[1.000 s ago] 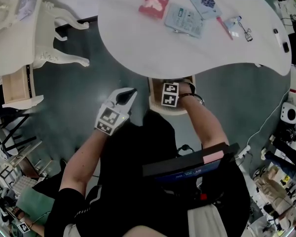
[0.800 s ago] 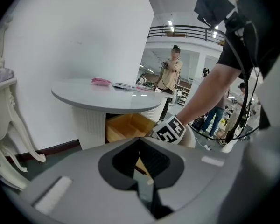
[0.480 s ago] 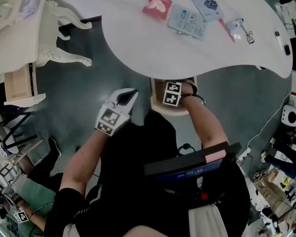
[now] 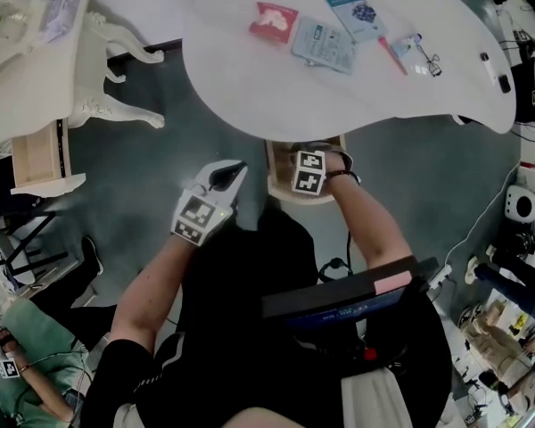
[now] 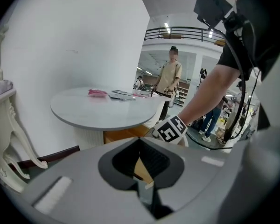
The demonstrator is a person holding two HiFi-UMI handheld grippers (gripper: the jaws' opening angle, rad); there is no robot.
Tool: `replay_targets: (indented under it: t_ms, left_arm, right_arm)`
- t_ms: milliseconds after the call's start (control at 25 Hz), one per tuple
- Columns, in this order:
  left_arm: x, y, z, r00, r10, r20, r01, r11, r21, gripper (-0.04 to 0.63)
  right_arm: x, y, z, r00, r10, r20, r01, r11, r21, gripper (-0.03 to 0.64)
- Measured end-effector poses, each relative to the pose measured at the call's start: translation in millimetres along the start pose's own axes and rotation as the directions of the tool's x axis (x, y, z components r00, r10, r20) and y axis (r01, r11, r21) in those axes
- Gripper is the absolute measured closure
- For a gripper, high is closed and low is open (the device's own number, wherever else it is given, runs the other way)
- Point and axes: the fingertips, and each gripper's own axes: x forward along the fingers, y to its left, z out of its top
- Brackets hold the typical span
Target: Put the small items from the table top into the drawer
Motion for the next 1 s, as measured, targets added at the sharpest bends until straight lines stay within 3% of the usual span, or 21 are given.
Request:
replay_targets:
  t_ms: [320, 560, 800, 1000]
  left_arm:
    - [-16.9, -12.5, 33.2, 0.999, 0.0, 0.034, -0.001, 1.0, 0.021, 0.595]
    - [-31.6, -18.1, 65.9, 0.997, 0.005, 0.081, -0.008, 0.999, 0.031, 0.595]
    - [-47.5, -23.6, 98.1, 0.992, 0.003, 0.123, -0.01, 0.999, 0.053, 0.595]
    - [-63.9, -21.5, 124.9, 0.985, 0.02, 0.17, -0.027, 0.999, 0.038, 0.595]
  right_arm:
    - [-48.6, 4.1, 17.8, 0.998, -0.041, 0.052, 0.042, 0.999, -0.015, 0.614]
    - [-97.9, -1.8, 31.0, 0.986, -0.119, 0.12, 0.113, 0.992, 0.055, 0.614]
    - [-159.1, -11.9, 50.9, 0.946, -0.221, 0.236, 0.171, 0.962, 0.214, 0.614]
    - [-209.7, -24.6, 63.7, 0.89, -0.334, 0.309, 0.219, 0.91, 0.353, 0.614]
